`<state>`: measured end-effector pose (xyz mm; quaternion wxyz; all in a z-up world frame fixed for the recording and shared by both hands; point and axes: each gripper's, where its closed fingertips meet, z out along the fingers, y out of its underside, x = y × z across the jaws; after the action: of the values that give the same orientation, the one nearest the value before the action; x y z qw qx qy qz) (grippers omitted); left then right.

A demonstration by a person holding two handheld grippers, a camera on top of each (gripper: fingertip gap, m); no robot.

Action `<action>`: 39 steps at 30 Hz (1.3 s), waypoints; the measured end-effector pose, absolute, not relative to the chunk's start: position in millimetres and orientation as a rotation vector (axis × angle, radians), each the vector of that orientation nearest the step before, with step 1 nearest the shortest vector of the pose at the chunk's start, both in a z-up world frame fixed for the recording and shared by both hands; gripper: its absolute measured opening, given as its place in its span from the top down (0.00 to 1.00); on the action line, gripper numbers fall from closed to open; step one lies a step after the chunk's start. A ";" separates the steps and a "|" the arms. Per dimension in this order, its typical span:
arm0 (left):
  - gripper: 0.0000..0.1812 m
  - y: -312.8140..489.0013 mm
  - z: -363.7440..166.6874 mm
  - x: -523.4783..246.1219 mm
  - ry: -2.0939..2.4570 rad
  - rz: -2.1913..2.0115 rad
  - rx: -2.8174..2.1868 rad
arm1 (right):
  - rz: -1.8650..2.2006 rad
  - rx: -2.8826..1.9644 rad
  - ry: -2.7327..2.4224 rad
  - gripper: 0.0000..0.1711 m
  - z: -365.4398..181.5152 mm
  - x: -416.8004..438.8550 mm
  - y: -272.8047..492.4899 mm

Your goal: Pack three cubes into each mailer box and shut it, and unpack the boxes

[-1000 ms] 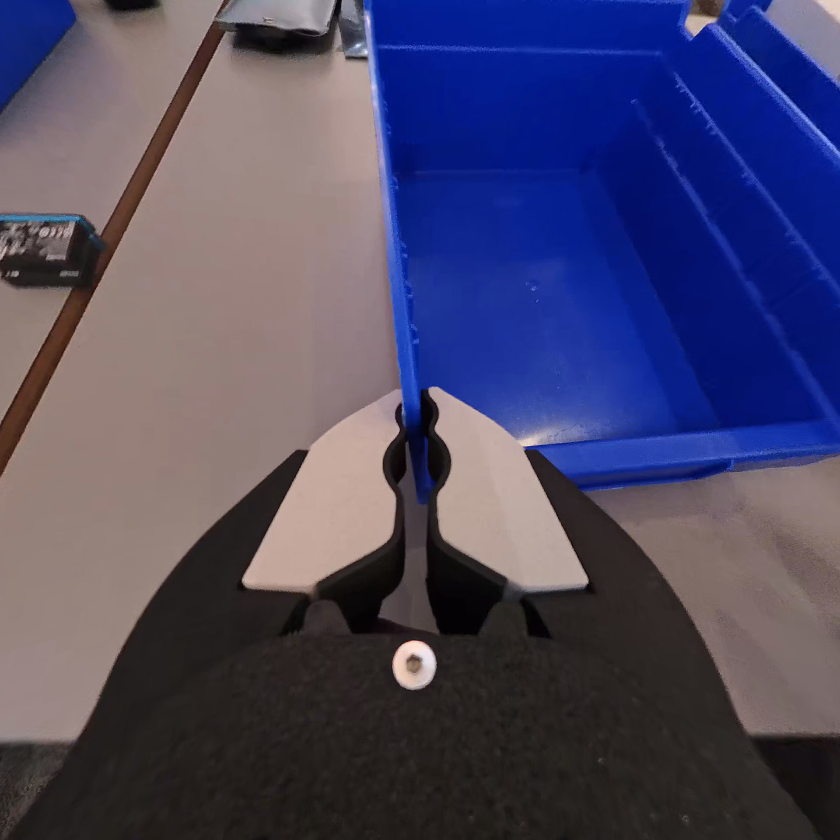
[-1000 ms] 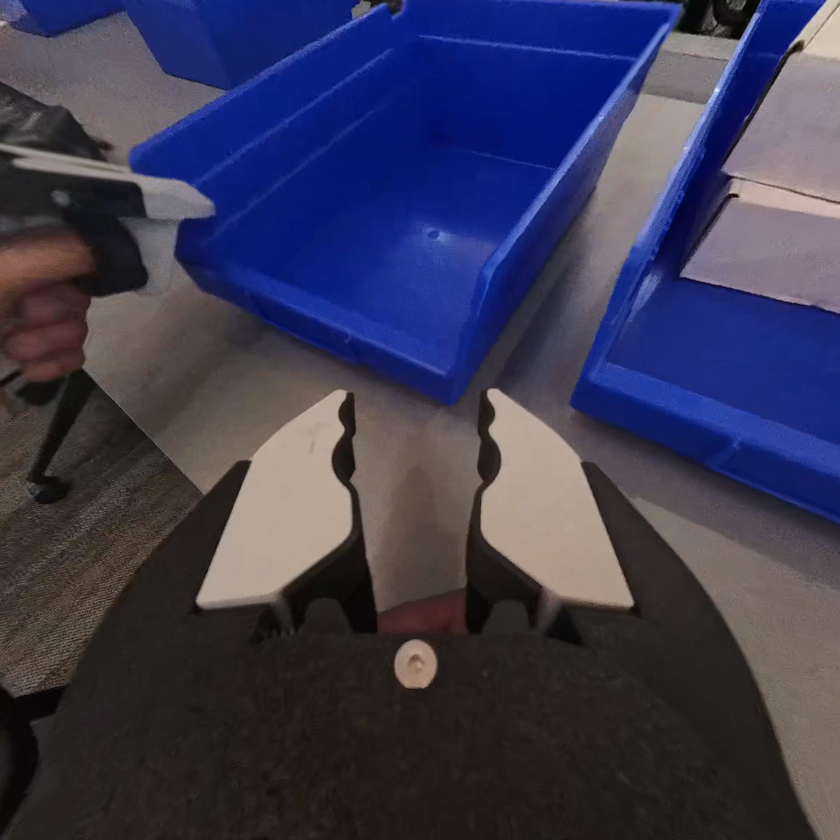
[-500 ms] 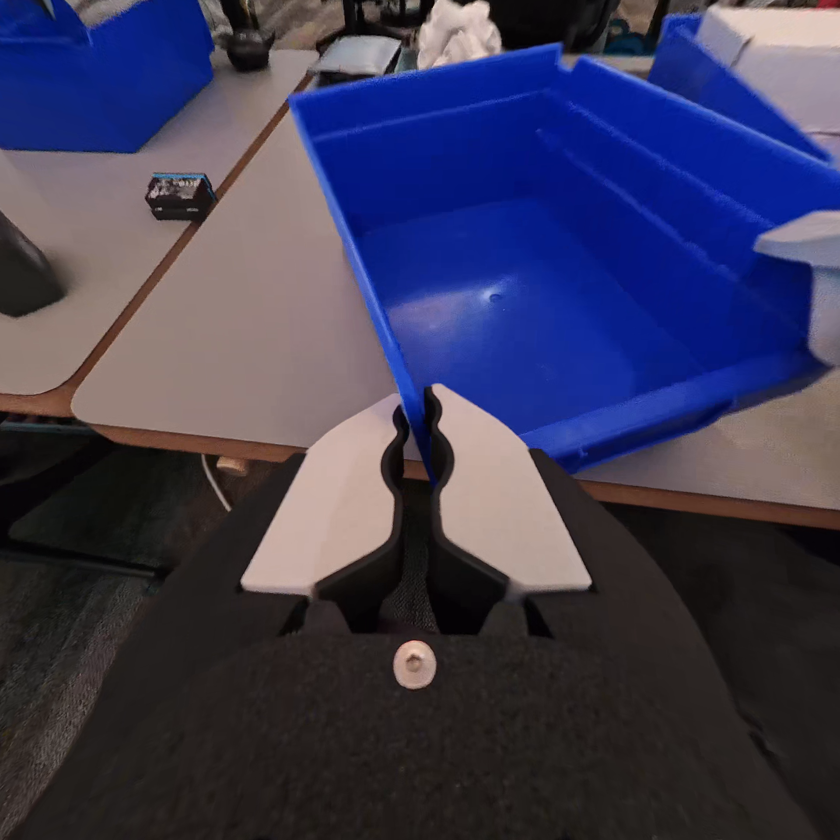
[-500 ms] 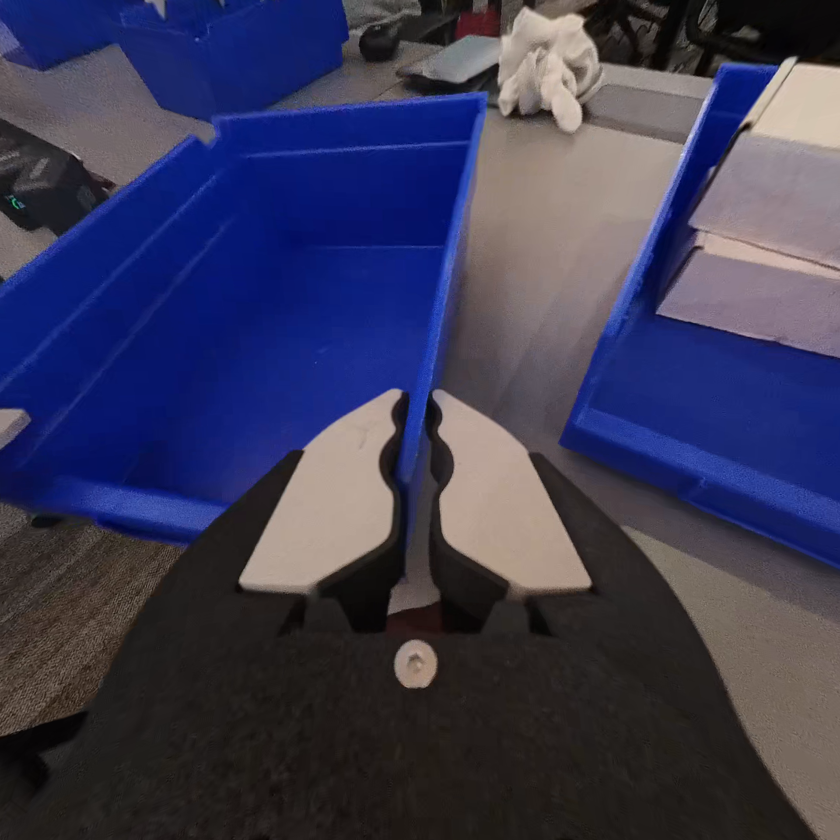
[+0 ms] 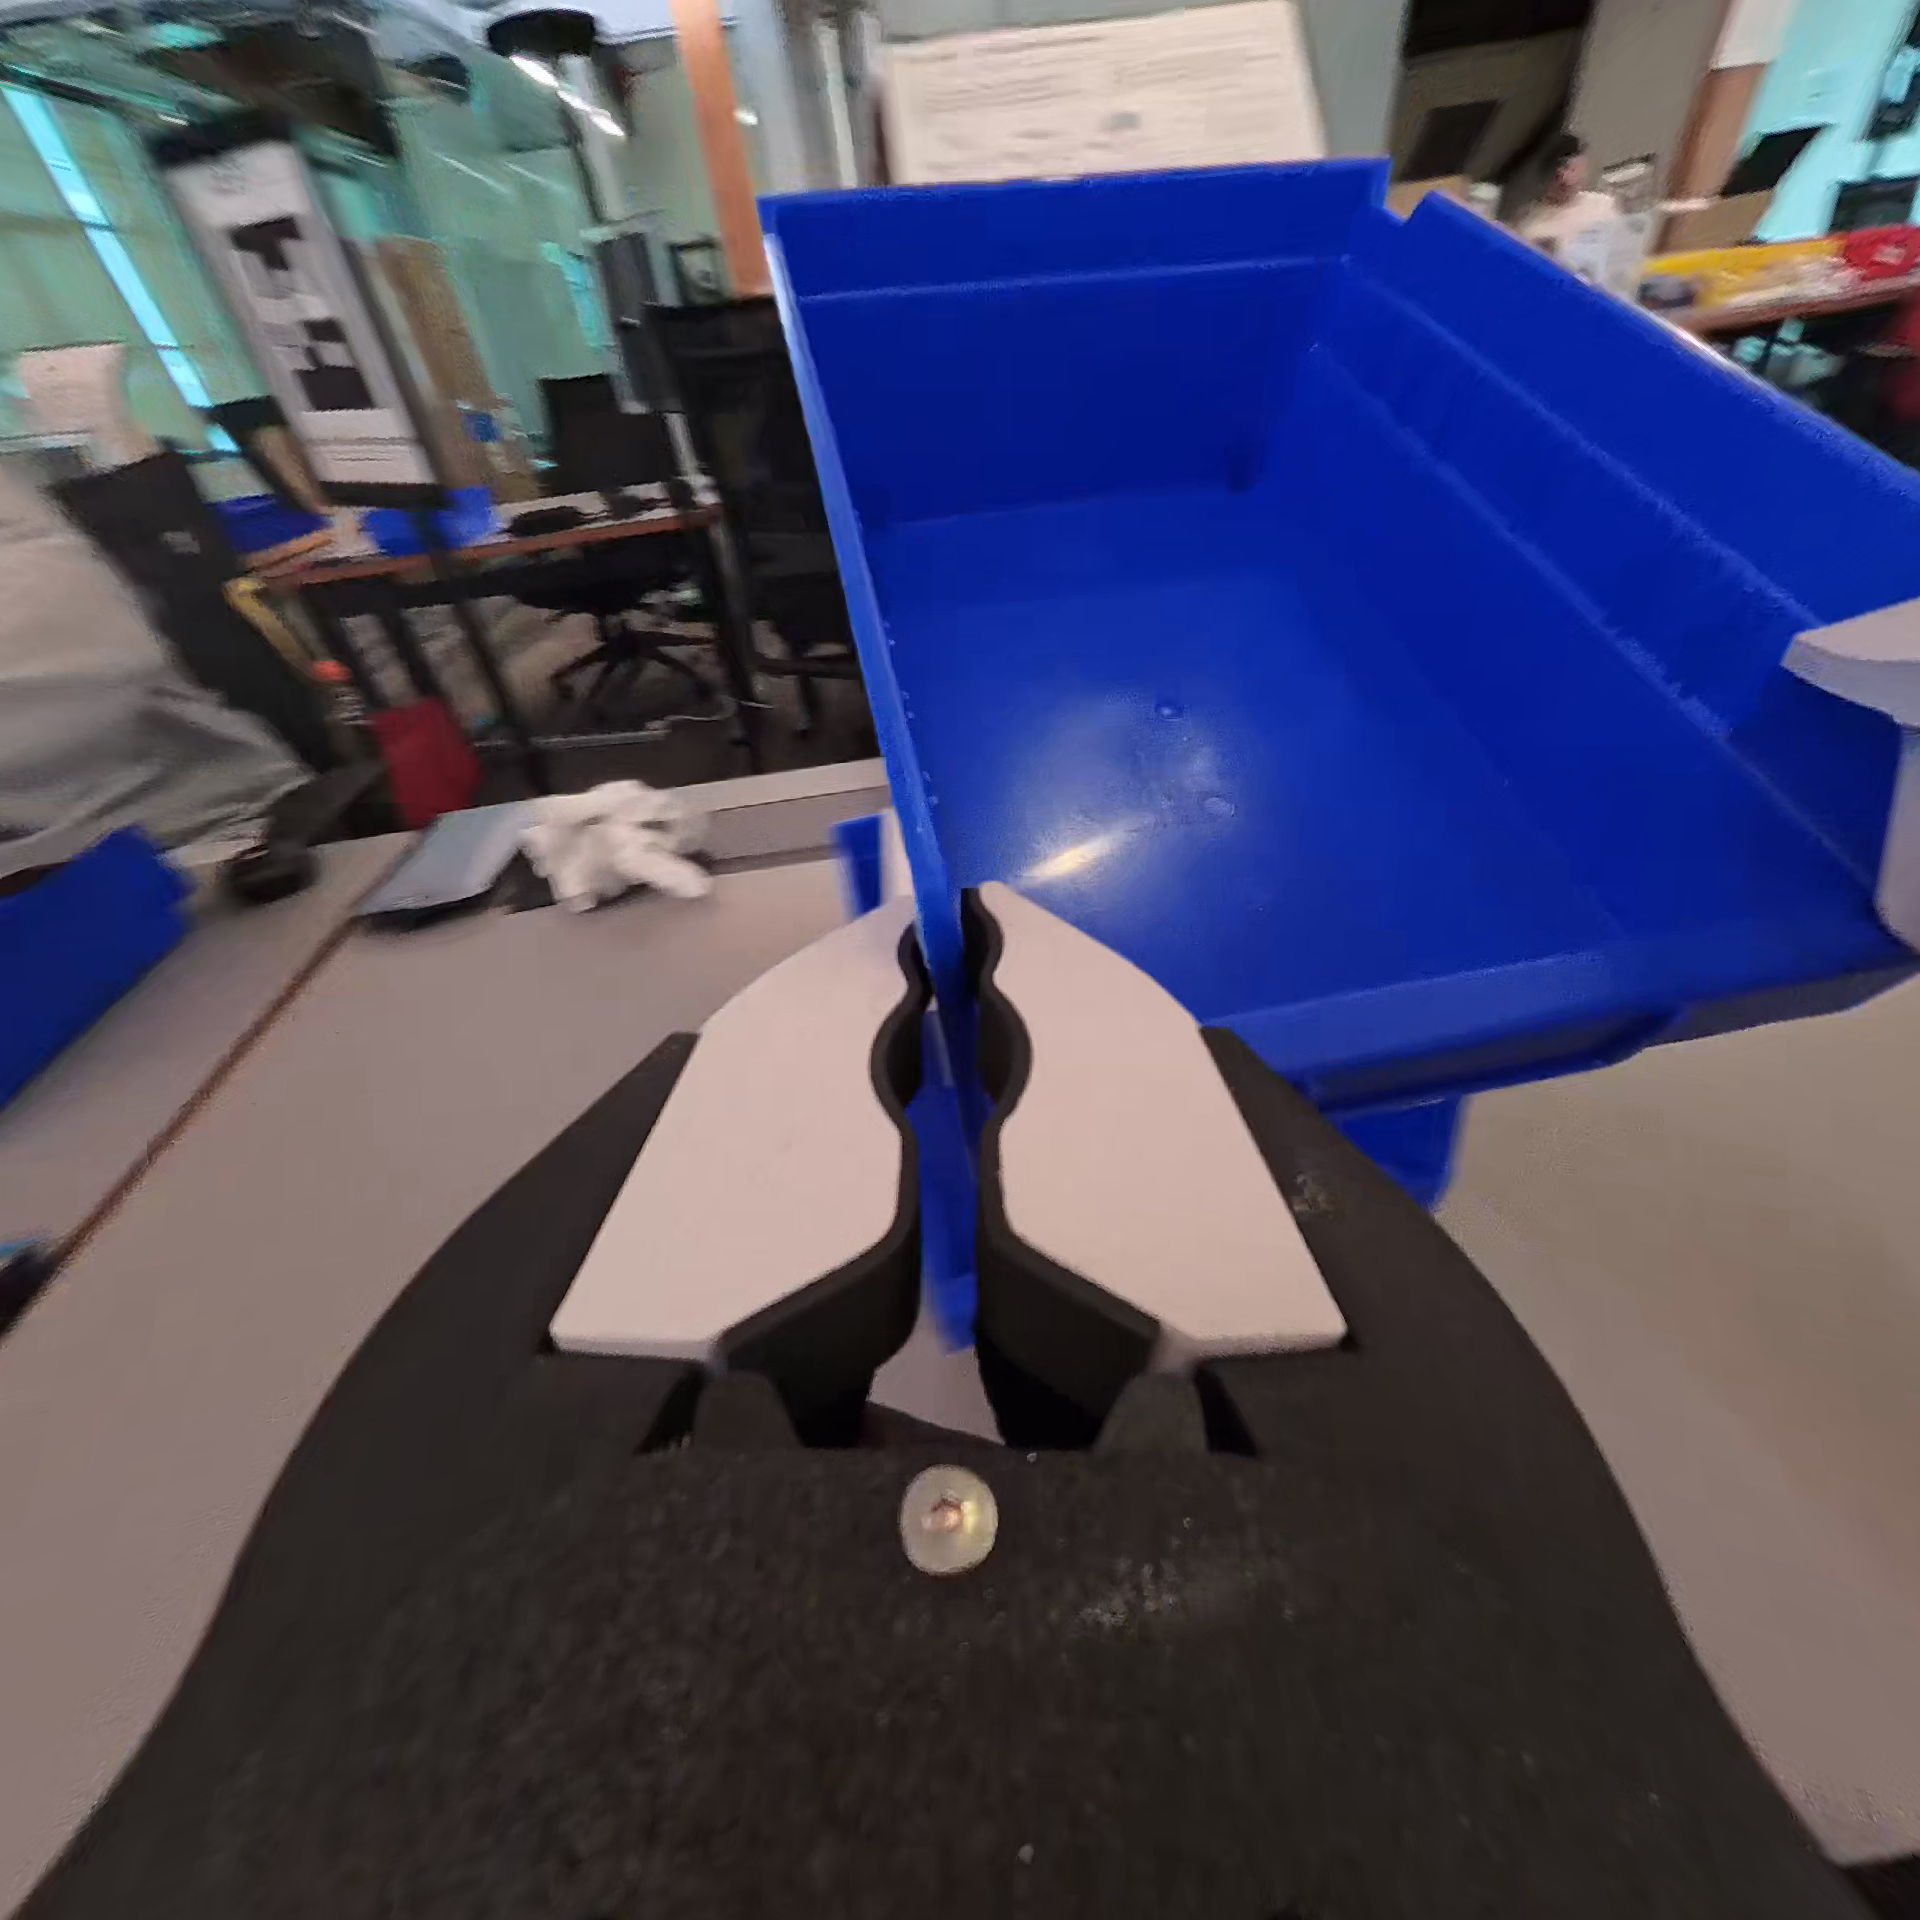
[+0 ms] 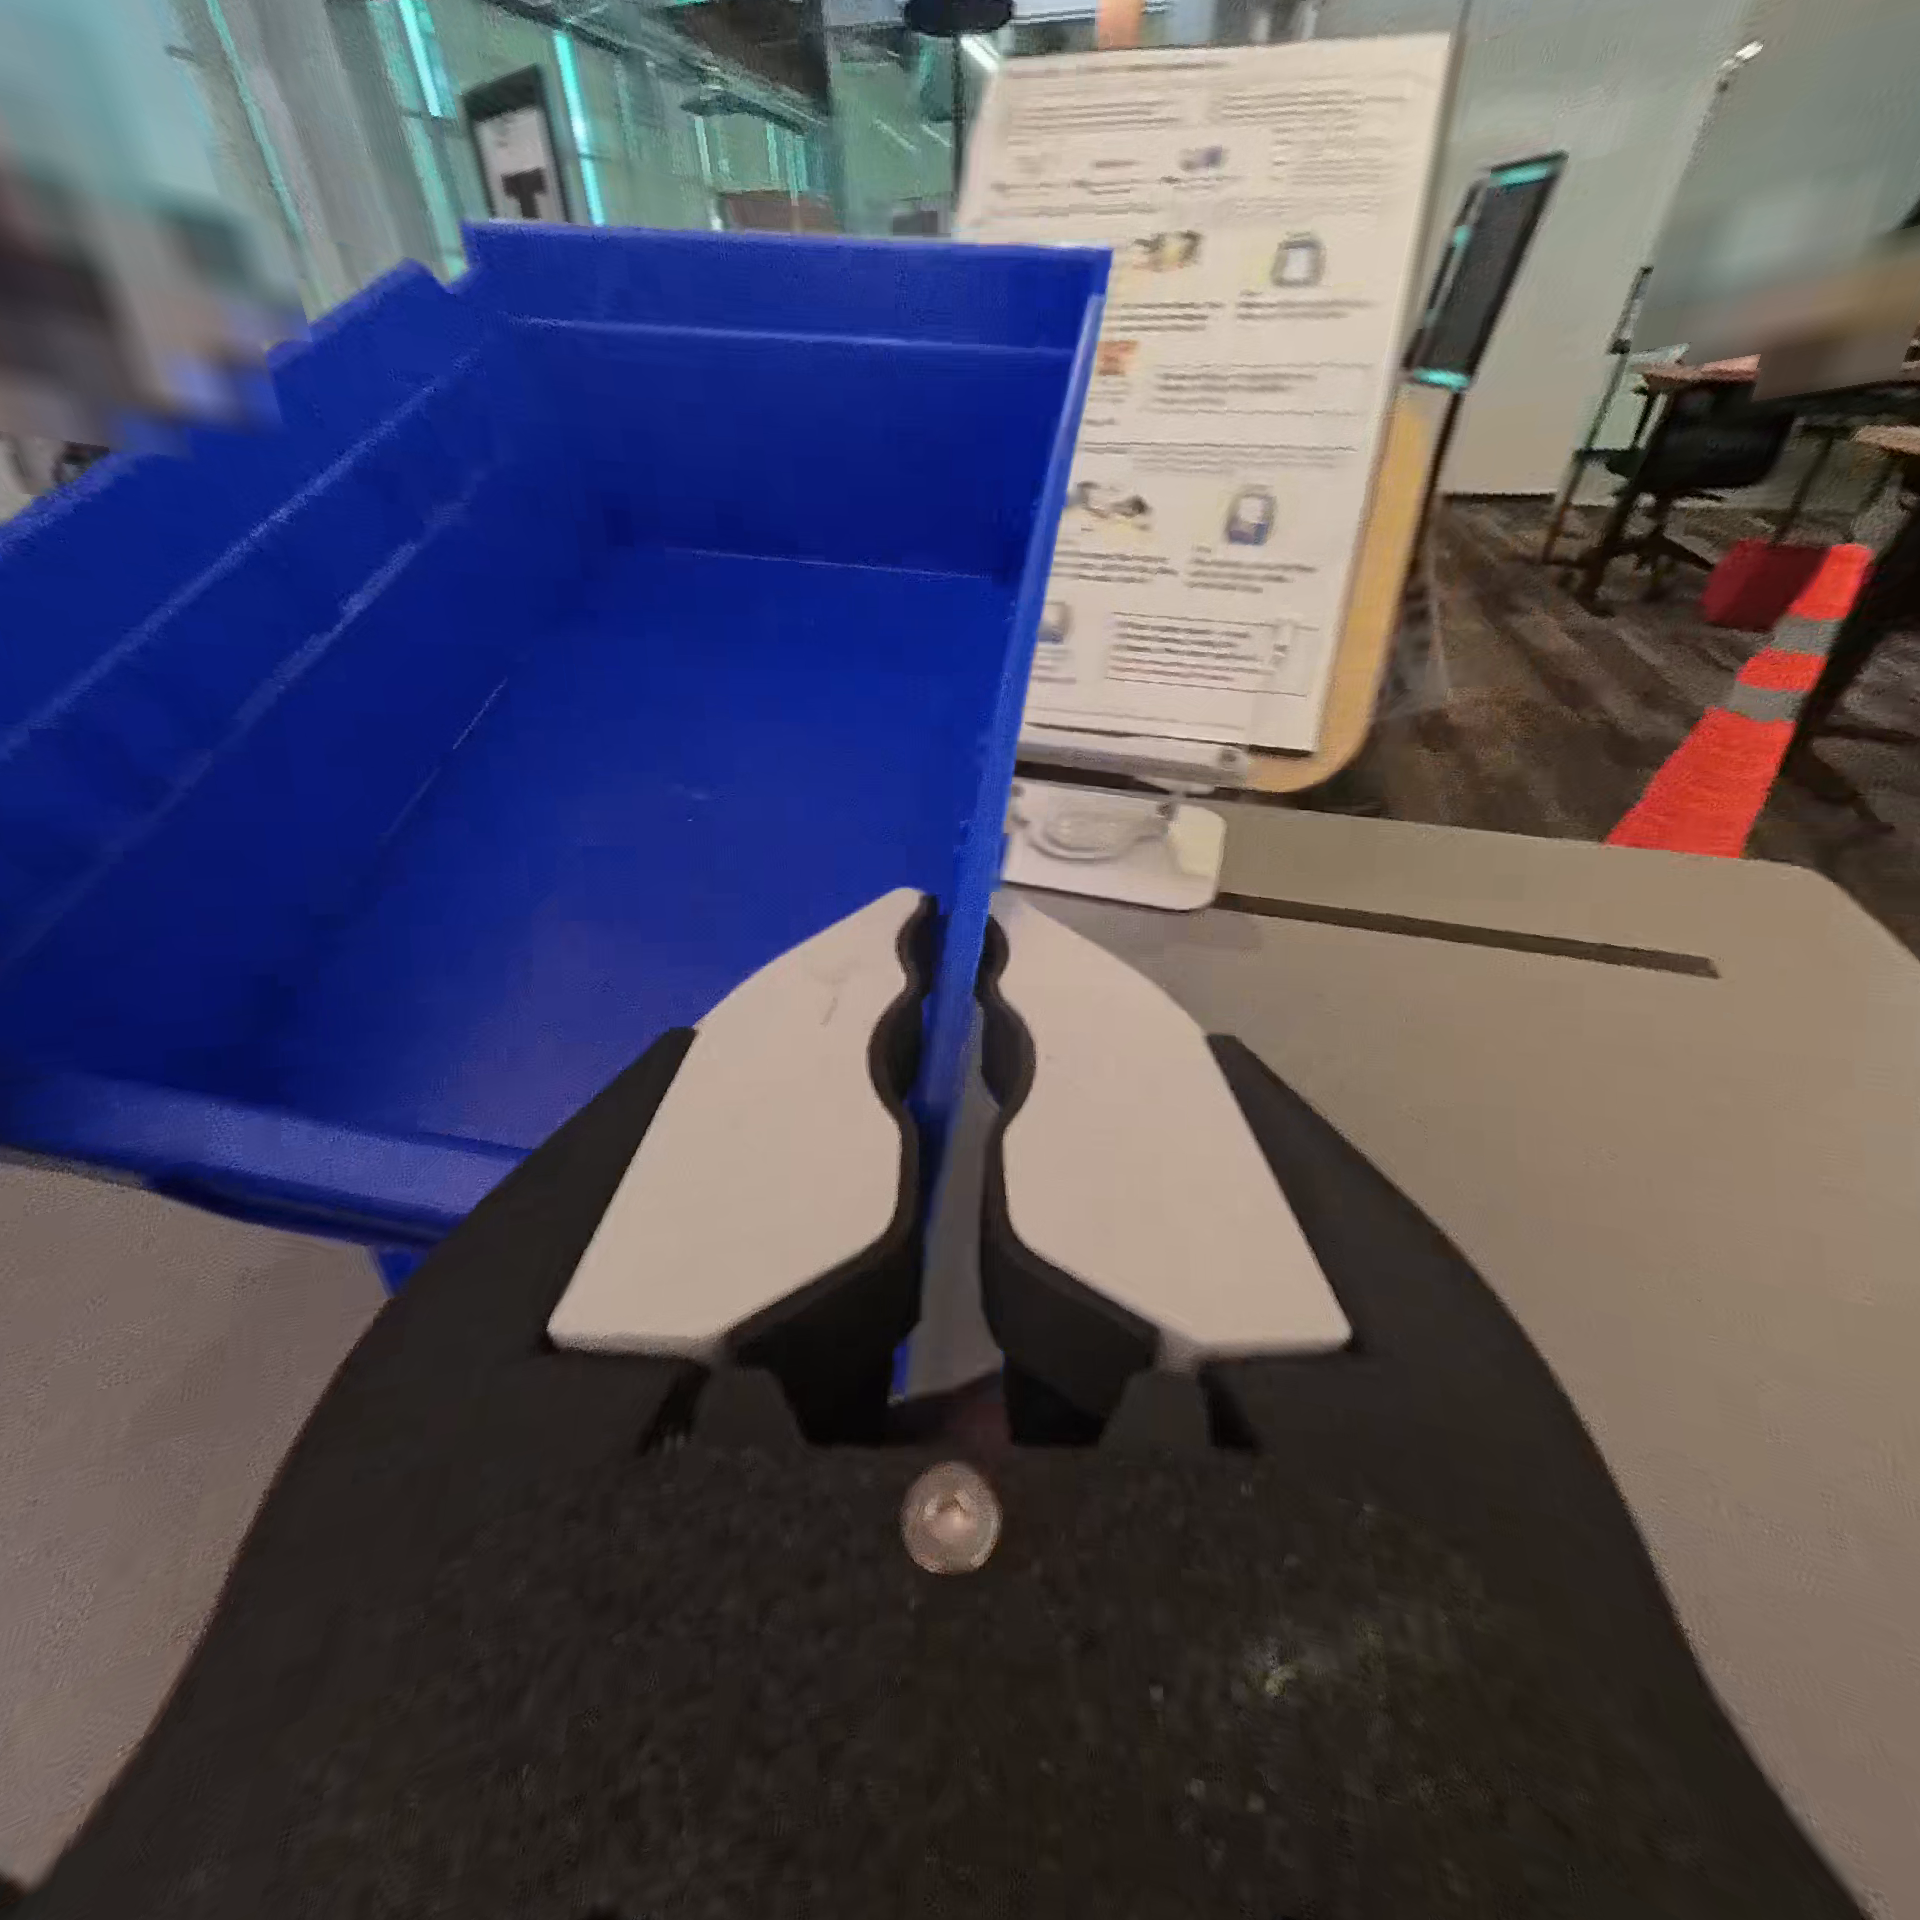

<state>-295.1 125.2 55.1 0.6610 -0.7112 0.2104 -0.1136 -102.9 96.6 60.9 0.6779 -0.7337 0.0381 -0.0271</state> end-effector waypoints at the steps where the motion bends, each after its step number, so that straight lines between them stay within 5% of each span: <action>1: 0.97 128.0 49.1 -259.9 0.508 -0.284 -1.643 | -0.082 -1.654 0.121 0.97 56.8 -67.6 93.7; 12: 0.97 95.1 -66.8 39.2 0.751 -0.403 -1.831 | -0.181 -2.042 0.331 0.97 -80.8 223.8 31.1; 21: 0.93 59.2 -135.6 83.9 0.781 -0.534 -1.932 | -0.119 -1.983 0.516 0.97 -131.1 273.5 18.8; 24: 0.81 50.5 -117.2 67.1 0.828 -0.645 -1.921 | -0.279 -2.020 0.496 0.85 -124.3 278.1 11.7; 31: 0.74 84.2 -50.4 -105.6 0.735 -0.669 -1.829 | -0.540 -1.941 0.278 0.84 -31.3 235.7 3.2; 35: 0.71 136.9 -55.5 -234.5 0.497 -0.507 -1.918 | -0.259 -1.962 0.000 0.81 -15.2 100.6 52.1; 39: 0.69 172.1 -85.4 -301.8 0.350 -0.376 -1.980 | 0.187 -1.943 -0.117 0.74 -54.3 -76.9 100.5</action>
<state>-301.8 172.1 -85.4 0.5208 -0.8263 0.1459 -0.1570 -76.9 100.5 -54.3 0.5589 -0.8239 -0.0494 0.0793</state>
